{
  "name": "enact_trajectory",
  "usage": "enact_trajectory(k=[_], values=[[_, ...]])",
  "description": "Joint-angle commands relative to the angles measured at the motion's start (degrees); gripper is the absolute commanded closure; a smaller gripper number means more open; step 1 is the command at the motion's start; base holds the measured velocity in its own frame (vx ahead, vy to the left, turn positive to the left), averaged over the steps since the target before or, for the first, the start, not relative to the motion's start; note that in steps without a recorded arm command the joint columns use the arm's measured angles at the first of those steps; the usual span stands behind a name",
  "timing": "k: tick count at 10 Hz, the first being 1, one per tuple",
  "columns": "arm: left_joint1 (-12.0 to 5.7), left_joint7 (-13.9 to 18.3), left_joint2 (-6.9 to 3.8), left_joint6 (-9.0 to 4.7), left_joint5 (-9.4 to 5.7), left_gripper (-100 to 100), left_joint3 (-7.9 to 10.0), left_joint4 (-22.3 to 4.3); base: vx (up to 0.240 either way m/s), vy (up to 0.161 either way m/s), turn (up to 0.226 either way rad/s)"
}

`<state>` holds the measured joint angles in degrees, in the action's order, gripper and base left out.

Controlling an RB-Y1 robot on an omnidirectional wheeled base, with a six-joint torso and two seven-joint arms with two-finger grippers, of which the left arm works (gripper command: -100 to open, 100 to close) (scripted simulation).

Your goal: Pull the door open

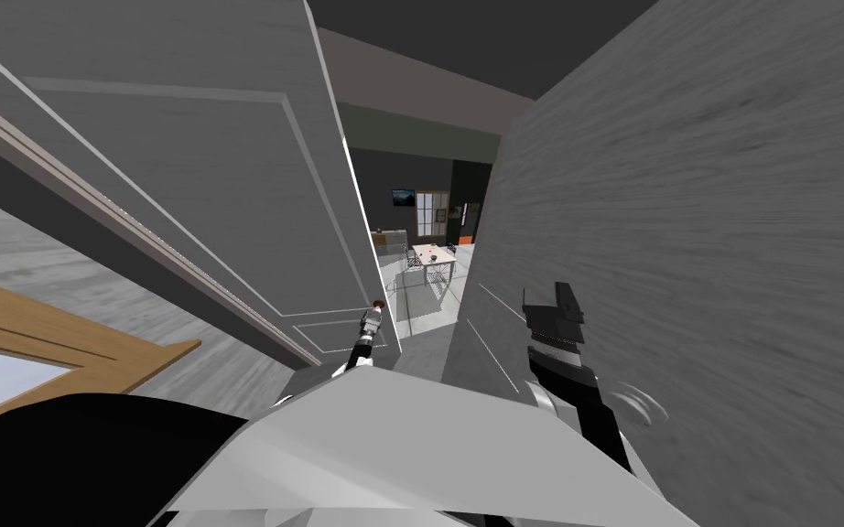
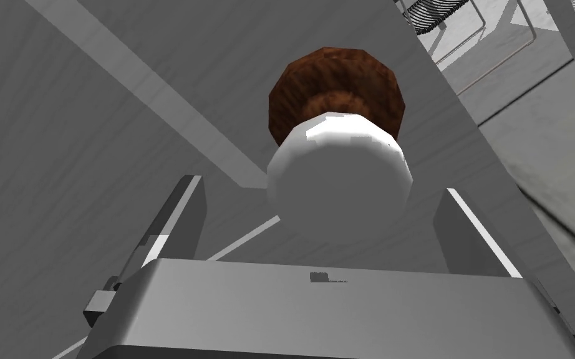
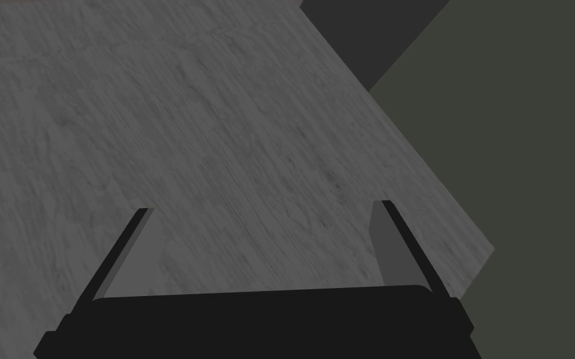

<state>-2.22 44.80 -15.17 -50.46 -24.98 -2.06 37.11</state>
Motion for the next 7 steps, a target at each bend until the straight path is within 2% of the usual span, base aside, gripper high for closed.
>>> enact_trajectory(k=[1, 2, 3, 5, 6, 7], values=[[-0.34, 2.79, 0.5, 0.12, -1.24, -100, -0.22, 0.03, -0.062, 0.008, -0.056], [-0.53, 4.32, 0.9, 0.33, -2.31, -100, -0.4, 0.27, -0.103, 0.022, -0.079], [-0.53, 4.95, 0.9, 0.33, -2.31, -100, -0.4, 0.27, -0.072, 0.017, -0.038], [-0.93, 8.63, 1.7, 0.76, -4.45, -100, -0.76, 0.74, -0.063, 0.013, -0.076], [-0.93, 9.28, 1.7, 0.76, -4.45, -100, -0.76, 0.74, -0.054, 0.016, -0.035], [-1.12, 11.41, 2.08, 0.97, -5.49, -100, -0.93, 0.97, -0.054, 0.01, -0.049]])
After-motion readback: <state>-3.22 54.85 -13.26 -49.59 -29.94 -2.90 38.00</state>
